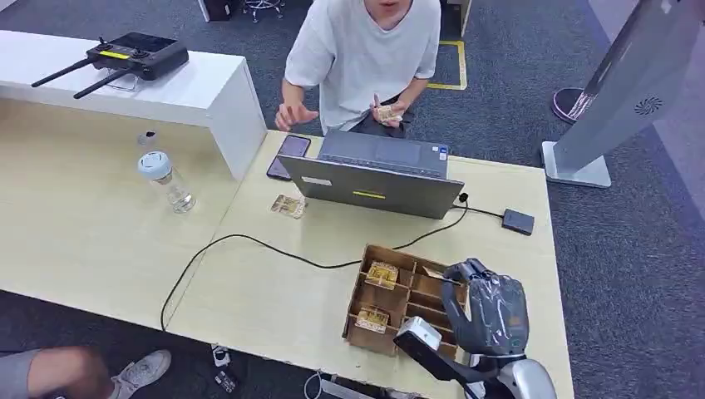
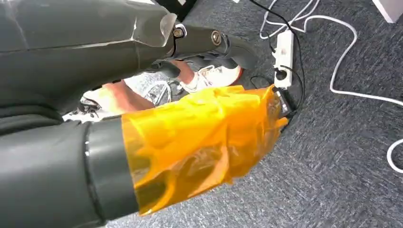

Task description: Pass the card to the sensor for recognition and then transmit it.

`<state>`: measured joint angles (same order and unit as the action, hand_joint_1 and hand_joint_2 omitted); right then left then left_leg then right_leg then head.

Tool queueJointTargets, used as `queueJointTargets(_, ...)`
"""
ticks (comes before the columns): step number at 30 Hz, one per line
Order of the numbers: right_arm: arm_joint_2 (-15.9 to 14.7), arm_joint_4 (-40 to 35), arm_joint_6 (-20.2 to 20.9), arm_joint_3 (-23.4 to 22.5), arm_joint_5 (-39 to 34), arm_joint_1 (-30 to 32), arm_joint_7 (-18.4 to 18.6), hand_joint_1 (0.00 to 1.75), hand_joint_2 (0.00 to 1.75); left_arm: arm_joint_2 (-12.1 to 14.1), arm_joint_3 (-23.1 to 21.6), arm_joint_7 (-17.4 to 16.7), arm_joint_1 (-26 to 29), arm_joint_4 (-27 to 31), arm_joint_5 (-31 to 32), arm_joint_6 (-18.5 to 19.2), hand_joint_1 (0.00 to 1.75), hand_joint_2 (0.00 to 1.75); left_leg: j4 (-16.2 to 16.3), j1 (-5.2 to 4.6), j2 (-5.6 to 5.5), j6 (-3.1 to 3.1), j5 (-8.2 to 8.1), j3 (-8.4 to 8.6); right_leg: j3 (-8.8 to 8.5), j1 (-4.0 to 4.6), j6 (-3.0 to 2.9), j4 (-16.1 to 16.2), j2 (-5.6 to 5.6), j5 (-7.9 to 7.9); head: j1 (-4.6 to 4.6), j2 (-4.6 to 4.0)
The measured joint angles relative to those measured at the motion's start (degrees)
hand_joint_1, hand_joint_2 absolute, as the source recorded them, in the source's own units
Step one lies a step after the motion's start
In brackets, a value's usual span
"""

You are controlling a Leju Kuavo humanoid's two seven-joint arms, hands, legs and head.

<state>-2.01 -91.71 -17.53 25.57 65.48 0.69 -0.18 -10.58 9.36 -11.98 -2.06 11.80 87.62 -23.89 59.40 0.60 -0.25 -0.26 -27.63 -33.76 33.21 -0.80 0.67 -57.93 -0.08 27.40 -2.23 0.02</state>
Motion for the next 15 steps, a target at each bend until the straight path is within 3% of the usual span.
queueJointTargets(15,0.09,-5.7,-0.44,0.13,-1.18,-0.19,-1.03,1.75,1.75,-0.02,0.81,-0.39,-0.19,0.0,0.0,0.39,0.0,0.0,0.0,0.0,0.0,0.0,0.0,0.0,-0.01,0.0,0.0,0.0,0.0,0.0,0.0,0.0)
